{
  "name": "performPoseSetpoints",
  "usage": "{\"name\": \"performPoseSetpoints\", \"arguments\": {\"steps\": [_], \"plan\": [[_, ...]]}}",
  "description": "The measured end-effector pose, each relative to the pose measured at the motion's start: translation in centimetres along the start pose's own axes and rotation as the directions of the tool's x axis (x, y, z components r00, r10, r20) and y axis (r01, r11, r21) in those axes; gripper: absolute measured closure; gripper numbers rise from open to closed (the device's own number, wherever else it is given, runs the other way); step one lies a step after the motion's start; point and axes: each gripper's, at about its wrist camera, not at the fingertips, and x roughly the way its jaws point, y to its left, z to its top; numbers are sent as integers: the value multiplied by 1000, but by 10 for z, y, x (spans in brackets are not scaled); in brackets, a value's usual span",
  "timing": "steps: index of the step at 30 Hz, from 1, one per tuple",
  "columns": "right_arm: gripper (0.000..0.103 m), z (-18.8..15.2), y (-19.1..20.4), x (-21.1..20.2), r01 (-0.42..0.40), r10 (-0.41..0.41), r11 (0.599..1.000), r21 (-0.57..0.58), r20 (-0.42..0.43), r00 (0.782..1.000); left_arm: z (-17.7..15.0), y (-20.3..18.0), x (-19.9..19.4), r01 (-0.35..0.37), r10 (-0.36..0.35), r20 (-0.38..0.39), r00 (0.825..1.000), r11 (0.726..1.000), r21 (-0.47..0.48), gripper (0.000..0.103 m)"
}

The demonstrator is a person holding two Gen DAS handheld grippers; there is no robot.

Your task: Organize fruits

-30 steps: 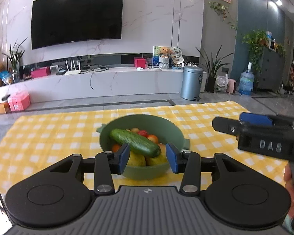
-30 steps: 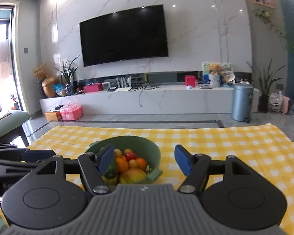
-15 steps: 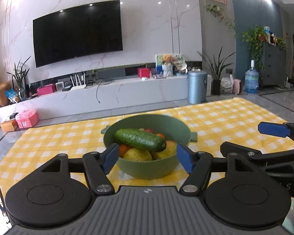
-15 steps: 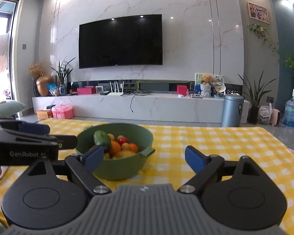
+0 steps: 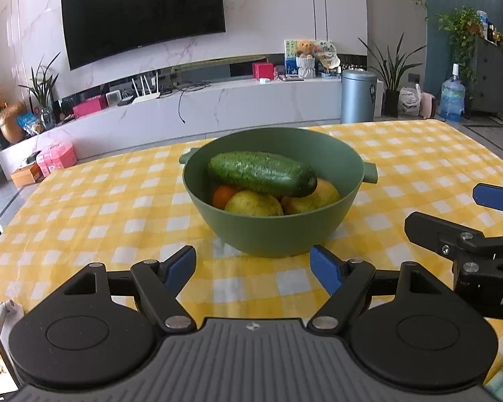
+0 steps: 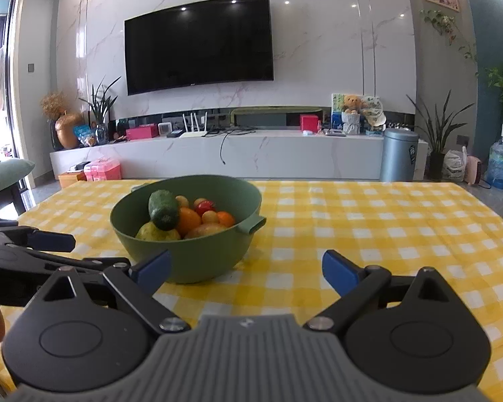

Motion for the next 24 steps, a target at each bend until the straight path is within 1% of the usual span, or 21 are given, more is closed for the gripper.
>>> {"name": "performPoseSetpoints", "arguments": {"steps": [3,9,24], "plan": [[10,-1,1,1,2,-2,1000,0,-6,1000,1,1,-1,3,-3,-8,1000,1000,-4,12],[10,-1,-4,3,3,-3,999,35,-13,1000,1,0,-2,3,-3,-19,1000,1000,0,12],[10,-2,-2,5,6,-6,1000,13,-16,1000,1,-1,-2,3,-3,-20,1000,1000,0,12]]}}
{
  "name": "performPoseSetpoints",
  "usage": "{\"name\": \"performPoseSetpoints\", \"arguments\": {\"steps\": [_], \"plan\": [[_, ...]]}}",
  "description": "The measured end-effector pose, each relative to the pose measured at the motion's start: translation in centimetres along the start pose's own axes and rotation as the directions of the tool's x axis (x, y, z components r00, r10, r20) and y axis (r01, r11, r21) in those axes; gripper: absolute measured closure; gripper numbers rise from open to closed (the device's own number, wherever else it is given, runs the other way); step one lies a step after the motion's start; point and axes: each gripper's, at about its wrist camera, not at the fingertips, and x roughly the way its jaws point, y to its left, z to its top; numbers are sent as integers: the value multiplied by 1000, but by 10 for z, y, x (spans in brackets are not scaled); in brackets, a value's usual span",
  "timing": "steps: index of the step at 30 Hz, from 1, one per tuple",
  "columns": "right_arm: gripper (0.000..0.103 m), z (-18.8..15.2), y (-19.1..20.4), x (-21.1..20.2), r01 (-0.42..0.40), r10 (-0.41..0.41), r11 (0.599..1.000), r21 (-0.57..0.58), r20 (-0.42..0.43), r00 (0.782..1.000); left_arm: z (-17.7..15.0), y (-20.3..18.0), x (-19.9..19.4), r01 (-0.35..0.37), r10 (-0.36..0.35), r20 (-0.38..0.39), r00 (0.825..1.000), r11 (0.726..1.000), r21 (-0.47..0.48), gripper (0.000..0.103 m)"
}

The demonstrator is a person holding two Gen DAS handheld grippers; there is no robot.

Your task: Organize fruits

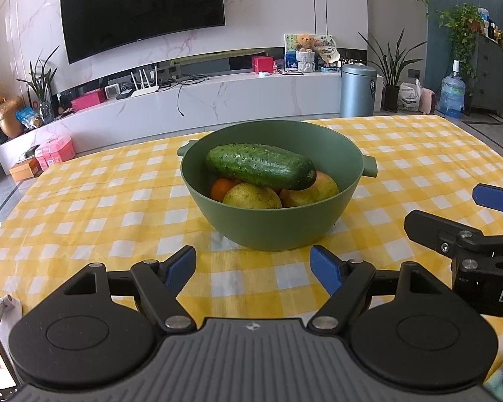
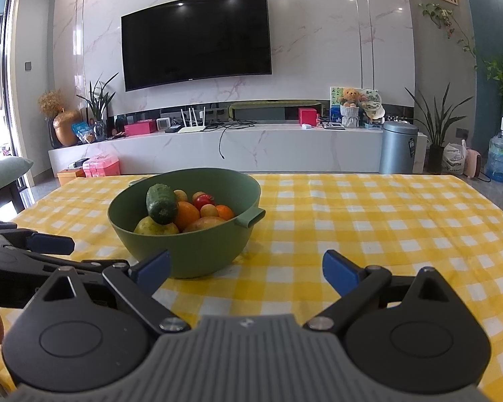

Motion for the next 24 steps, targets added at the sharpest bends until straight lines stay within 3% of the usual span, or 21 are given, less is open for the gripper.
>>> {"name": "performPoseSetpoints", "arguments": {"steps": [24], "plan": [[10,-1,1,1,-7,7,1000,-1,-6,1000,-1,-1,-2,2,-2,-3,1000,1000,0,12]]}}
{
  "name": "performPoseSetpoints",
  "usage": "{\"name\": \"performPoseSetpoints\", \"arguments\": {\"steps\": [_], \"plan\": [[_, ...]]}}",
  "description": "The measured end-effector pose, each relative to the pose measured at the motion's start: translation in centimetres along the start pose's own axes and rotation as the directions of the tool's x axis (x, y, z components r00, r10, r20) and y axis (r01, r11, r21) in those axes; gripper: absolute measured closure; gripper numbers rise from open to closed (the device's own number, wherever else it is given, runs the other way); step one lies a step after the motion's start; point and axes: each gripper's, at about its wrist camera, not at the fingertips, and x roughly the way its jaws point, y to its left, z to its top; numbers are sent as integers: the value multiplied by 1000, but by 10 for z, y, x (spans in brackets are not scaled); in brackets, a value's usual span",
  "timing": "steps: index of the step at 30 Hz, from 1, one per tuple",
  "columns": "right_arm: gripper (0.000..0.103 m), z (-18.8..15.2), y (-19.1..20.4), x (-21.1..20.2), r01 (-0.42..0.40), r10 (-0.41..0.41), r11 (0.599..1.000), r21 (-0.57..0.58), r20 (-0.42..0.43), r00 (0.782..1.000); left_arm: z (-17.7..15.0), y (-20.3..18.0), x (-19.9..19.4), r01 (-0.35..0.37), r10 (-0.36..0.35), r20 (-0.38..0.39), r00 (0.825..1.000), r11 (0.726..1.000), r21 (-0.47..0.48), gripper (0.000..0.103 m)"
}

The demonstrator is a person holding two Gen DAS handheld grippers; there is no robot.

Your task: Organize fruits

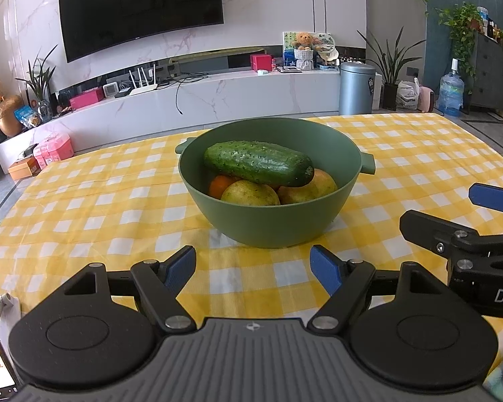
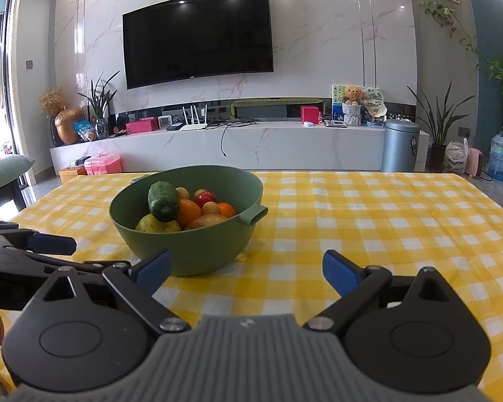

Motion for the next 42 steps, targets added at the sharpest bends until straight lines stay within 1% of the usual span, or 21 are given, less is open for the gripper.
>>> {"name": "performPoseSetpoints", "arguments": {"steps": [42], "plan": [[10,0,0,1,-10,10,1000,-7,-1,1000,-2,-2,-3,3,-3,-5,1000,1000,0,12]]}}
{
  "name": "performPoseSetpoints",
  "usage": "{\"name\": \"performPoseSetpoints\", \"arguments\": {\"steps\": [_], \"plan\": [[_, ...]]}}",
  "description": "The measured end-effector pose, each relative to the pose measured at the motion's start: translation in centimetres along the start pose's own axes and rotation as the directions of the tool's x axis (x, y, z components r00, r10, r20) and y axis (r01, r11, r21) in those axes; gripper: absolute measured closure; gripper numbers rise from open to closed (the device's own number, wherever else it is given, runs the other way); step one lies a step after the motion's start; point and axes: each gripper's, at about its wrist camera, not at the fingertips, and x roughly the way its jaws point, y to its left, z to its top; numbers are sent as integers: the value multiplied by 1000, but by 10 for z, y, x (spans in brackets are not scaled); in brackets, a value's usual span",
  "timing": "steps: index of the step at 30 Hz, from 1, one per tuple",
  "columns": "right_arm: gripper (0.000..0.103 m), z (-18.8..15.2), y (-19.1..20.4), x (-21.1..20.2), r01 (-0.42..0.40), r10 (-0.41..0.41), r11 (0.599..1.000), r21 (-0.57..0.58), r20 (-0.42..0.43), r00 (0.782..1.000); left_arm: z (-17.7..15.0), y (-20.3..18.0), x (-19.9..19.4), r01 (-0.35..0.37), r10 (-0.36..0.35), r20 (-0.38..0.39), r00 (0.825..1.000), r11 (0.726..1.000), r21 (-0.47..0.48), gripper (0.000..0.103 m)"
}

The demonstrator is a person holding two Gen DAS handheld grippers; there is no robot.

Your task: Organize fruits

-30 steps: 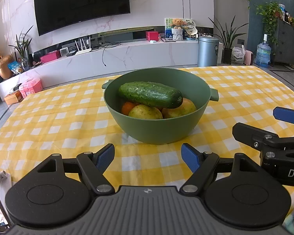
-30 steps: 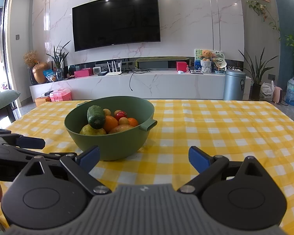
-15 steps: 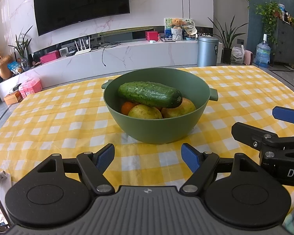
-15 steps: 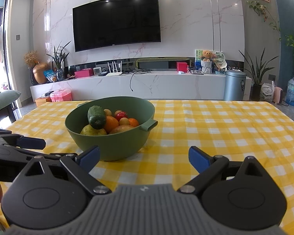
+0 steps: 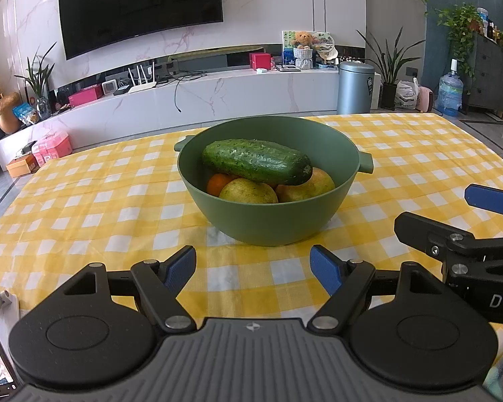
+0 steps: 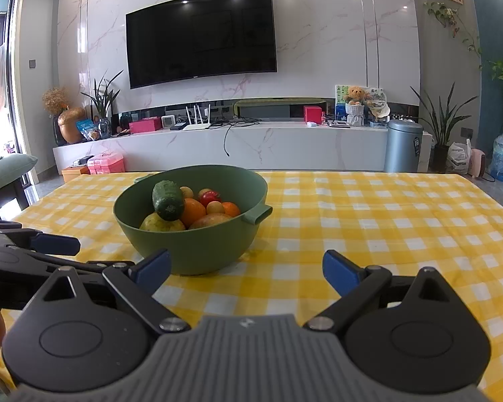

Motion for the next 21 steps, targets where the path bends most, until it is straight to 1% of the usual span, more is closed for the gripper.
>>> {"name": "performPoseSetpoints", "arguments": {"steps": [9,21], "plan": [[10,0,0,0,-1,1,1000,0,-1,1000,-1,-3,-3,2,-2,-5,1000,1000,-2,13],[10,-1,1,1,-3,3,1000,4,-7,1000,-2,-7,-5,-2,2,7,1000,1000,6,13]]}}
